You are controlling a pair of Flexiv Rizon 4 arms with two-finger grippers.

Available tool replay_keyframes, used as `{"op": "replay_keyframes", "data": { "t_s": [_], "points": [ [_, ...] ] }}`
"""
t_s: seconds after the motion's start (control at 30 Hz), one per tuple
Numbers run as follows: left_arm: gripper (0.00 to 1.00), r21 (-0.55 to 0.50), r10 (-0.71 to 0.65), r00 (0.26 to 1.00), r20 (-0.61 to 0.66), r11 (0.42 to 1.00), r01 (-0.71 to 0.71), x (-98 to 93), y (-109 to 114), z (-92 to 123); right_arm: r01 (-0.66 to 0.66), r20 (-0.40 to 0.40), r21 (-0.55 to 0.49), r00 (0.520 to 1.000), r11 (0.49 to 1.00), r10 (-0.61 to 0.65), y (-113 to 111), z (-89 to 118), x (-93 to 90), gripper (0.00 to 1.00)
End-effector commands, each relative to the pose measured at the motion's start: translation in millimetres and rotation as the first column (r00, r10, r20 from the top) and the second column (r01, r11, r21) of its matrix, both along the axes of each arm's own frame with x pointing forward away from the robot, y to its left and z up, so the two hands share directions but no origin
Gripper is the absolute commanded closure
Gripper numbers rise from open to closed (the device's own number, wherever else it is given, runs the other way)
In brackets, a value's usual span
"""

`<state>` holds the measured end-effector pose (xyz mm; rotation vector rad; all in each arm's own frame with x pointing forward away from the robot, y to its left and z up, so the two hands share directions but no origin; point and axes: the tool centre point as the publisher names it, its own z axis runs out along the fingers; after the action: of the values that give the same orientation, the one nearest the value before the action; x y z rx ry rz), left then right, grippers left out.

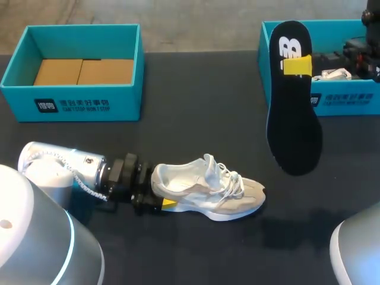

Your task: Take the shoe out of the shoebox, open the shoe tongue, remove and reinsert the insole, then place the shoe into the shoebox

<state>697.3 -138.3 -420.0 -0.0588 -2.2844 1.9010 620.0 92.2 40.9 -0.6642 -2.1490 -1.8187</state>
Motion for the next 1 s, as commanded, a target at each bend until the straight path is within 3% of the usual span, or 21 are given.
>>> {"op": "replay_keyframes", "data": {
  "t_s": [0.03,0.07,0.7,1.0],
  "points": [
    [0.17,0.018,-0.006,1.0,0.001,1.0,0.006,2.4,0,-7,-0.003,-0.002,-0.003,1.0,1.0,0.003,2,1,3.0,1.0],
    [0.0,0.027,-0.01,1.0,0.004,1.0,0.01,2.1,0,-9,-0.003,-0.002,-0.003,1.0,1.0,0.003,2,1,3.0,1.0],
    [0.0,0.161,-0.014,0.998,0.068,0.987,0.003,2.9,34,-16,-0.003,-0.002,-0.003,1.0,1.0,0.003,2,1,3.0,1.0],
    [0.0,0.196,0.033,0.998,0.061,0.98,-0.044,8.9,30,-11,-0.003,-0.002,-0.003,1.0,1.0,0.003,2,1,3.0,1.0]
  ]
}}
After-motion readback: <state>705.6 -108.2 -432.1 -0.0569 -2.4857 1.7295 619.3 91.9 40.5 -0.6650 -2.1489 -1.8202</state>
